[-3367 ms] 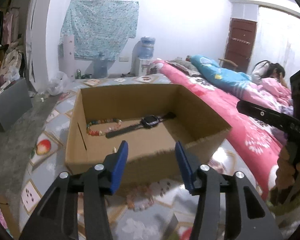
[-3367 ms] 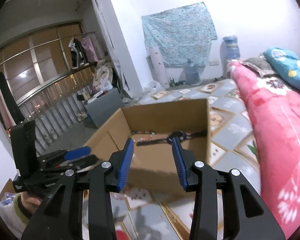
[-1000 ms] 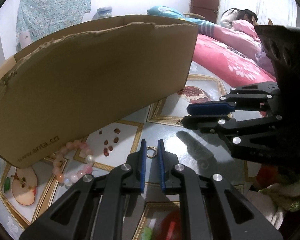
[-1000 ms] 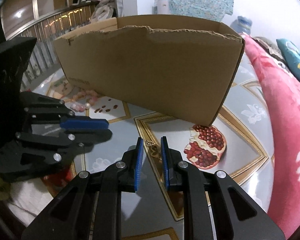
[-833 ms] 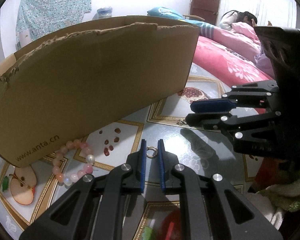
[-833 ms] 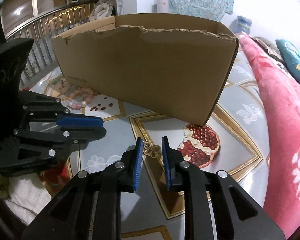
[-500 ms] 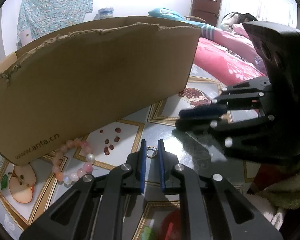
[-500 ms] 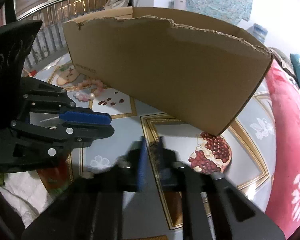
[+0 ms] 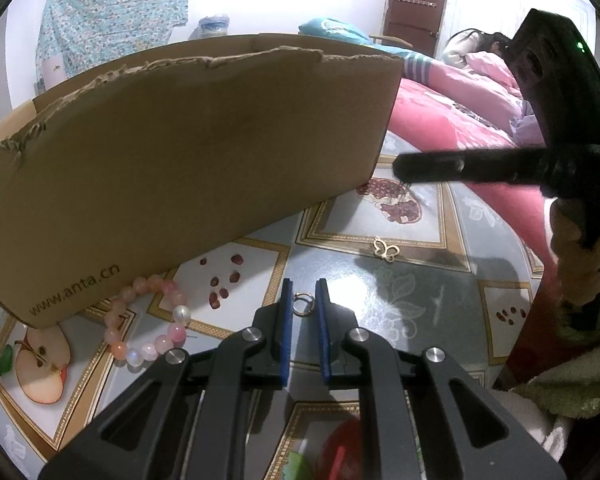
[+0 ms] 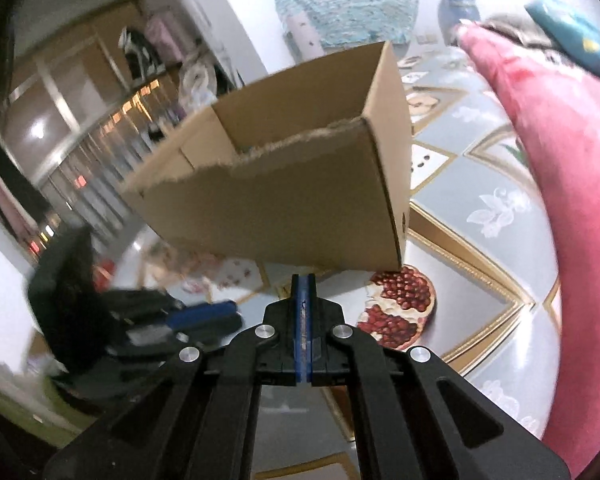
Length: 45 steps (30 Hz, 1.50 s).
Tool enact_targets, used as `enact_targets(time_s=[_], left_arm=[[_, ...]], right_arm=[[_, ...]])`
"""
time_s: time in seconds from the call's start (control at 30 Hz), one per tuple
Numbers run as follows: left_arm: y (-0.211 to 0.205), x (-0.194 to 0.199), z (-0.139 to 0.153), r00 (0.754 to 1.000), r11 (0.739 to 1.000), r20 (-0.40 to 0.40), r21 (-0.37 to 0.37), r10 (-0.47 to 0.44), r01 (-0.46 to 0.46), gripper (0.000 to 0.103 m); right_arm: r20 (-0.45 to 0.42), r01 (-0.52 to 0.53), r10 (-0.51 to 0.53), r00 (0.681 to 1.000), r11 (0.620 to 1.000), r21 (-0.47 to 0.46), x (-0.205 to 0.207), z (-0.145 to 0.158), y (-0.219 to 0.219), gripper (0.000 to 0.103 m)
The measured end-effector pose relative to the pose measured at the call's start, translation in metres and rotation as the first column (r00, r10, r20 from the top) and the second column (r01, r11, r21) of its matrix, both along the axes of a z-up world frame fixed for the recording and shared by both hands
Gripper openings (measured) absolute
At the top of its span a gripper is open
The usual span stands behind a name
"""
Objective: Organize jewelry
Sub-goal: 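Lift the gold ring with the left tool and carry it to the box, then open the left tool to drop the gold ring into the box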
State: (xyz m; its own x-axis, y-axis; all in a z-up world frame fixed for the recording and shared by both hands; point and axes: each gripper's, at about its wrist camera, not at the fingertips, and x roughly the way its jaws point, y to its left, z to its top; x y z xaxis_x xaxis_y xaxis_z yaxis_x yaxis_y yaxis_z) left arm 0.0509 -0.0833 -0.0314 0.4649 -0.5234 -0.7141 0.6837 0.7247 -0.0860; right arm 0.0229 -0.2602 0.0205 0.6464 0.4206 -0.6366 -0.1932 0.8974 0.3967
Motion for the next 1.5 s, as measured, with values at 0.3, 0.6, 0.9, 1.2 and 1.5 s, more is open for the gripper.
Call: enact_targets(time_s=[0.3,0.6,0.9,1.2,1.5], left_arm=[[0.006,0.001,0.001,1.000,1.000,-0.004,-0.019,0.004,-0.004,0.010],[0.009,-0.007,0.014,1.000,0.999,0.025,-0.033,0.009,-0.008,0.010],[0.028,-0.009,0.080,0.999,0.979,0.045,-0.204,0.005,0.004,0.010],[0.031,0.046,0.128,0.991,0.977,0.084,-0.196,0.100,-0.082,0.010],[0.023,0.128,0.107,0.969,0.967,-0.006,-0.071,0.246,-0.246,0.011]], right_arm=[[0.011,0.013,-0.014,1.000,0.998,0.068,-0.003,0.005,0.000,0.000],[0.035,0.000,-0.002,0.999,0.998,0.069,-0.009,0.011,-0.001,0.000],[0.166,-0.061,0.049,0.985,0.995,0.073,-0.011,0.049,0.015,0.000],[0.250,-0.047,0.035,0.968,0.998,0.042,0.031,0.085,0.032,0.000],[0.135,0.034,-0.033,0.990,0.999,-0.005,0.099,0.076,0.044,0.004]])
